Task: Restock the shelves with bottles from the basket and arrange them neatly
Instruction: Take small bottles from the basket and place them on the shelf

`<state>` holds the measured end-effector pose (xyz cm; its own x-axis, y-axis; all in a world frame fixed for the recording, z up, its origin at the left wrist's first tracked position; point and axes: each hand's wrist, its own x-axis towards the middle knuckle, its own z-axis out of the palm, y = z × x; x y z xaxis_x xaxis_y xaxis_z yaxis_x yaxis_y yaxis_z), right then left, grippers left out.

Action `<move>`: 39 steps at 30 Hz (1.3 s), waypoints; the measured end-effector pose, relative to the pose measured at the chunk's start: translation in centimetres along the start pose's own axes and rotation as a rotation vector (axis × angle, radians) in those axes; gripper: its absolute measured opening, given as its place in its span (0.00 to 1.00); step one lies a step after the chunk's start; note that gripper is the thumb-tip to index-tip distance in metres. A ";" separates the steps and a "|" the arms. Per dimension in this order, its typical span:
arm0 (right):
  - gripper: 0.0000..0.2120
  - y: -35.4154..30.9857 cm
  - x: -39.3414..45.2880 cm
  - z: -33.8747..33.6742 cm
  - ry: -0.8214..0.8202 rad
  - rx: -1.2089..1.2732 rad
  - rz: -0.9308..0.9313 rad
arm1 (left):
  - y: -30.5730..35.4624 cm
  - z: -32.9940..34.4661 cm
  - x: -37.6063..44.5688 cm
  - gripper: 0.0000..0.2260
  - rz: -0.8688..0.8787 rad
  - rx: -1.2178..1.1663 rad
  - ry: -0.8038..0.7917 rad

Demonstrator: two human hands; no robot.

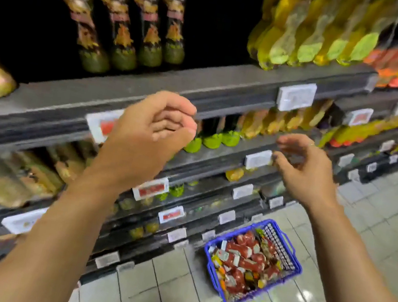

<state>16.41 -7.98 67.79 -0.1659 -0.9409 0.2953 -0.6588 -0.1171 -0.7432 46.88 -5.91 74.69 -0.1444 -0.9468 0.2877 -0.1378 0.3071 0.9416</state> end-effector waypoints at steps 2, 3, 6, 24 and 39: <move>0.10 5.1 -1.9 -1.2 -0.044 0.017 0.146 | -2.1 3.1 -0.2 0.10 -0.134 0.017 -0.113; 0.10 7.7 -3.1 -1.8 -0.068 0.022 0.228 | -3.4 4.6 -0.3 0.10 -0.207 0.039 -0.165; 0.05 15.5 -7.8 -3.7 -0.121 0.031 0.451 | -8.6 9.7 -1.1 0.08 -0.444 0.181 -0.268; 0.07 37.2 -26.9 -3.2 -0.189 0.244 1.221 | -30.3 36.3 -14.6 0.07 -1.050 0.561 -0.852; 0.37 57.5 -27.7 16.7 -0.319 0.093 1.410 | -60.0 45.4 -18.9 0.33 -1.391 0.628 -1.084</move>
<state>-4.63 6.10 6.88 -0.4484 -0.3169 -0.8358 -0.0372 0.9409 -0.3367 13.40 -2.10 4.79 -0.0712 -0.1304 -0.9889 -0.9457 -0.3063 0.1085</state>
